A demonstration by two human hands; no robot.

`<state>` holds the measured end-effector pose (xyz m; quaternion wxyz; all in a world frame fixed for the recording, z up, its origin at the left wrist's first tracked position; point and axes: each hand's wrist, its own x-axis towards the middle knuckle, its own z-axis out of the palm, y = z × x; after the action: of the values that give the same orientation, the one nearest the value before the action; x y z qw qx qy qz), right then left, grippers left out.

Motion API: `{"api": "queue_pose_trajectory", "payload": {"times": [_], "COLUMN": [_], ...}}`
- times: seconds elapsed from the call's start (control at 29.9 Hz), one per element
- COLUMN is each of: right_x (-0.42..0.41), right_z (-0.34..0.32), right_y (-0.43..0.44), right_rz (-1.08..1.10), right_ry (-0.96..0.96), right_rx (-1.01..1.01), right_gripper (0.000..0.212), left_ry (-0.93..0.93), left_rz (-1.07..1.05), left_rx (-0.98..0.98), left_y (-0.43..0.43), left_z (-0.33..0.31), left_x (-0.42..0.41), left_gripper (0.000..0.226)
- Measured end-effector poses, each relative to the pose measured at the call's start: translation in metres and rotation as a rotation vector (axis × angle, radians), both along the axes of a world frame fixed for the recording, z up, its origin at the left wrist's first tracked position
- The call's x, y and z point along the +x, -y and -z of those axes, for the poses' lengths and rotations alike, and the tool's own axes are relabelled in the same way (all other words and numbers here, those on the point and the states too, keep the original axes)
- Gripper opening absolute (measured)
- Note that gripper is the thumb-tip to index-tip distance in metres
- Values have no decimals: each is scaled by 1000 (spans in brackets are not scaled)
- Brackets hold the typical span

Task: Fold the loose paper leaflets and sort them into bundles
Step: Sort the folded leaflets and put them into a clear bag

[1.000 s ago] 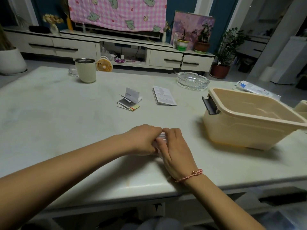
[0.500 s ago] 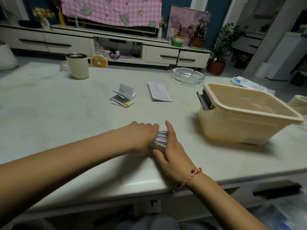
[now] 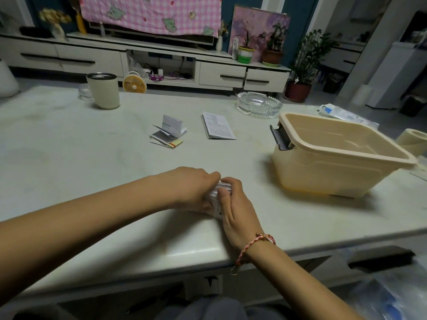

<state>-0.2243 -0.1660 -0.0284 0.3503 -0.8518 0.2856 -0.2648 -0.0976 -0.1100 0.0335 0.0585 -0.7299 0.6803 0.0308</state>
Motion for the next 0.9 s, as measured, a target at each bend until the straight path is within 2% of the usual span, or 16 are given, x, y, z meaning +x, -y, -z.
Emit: {"api": "queue_pose_trajectory", "payload": {"times": [0.07,0.13,0.2,0.27,0.37,0.47,0.57,0.64,0.74,0.8,0.84,0.9], "right_x": [-7,-14,-17,-18,-16,-22,-44,-59,-84,-106,-111,-122], "right_z": [-4,-7,-7,-11,-21,-41,-83,-112,-149,-167,-168,-171], "right_y": [4,10,13,14,16,18,28,42,80,116,128,153], "right_rz": [-94,-181,-168,-98,-77,-76,-50,-75,53,228,299,434], "right_ry": [-3,-71,-93,-3,78,135,196,219,201,230,227,206], "right_rx": [62,41,-41,-79,-81,-2,65,40,59,134,185,272], "right_gripper": [59,54,34,19,11,10,20,25,23,16,14,12], "left_ry": [-10,-32,-67,-106,-214,-339,-552,-659,-744,-832,-817,-700], "left_rz": [11,23,28,32,33,69,111,130,197,151,117,129], "left_rx": [-5,-25,-52,-87,-127,-109,-123,-163,-345,-424,-412,-317], "left_y": [0,0,-2,-3,-2,5,22,37,77,112,117,133], "left_z": [-1,-2,-3,-6,-13,-30,-62,-80,-102,-107,-99,-80], "left_x": [0,0,0,-2,0,3,-4,-13,-38,-53,-53,-58], "left_gripper": [42,35,27,27,15,17,17,17,14,42,50,50]}}
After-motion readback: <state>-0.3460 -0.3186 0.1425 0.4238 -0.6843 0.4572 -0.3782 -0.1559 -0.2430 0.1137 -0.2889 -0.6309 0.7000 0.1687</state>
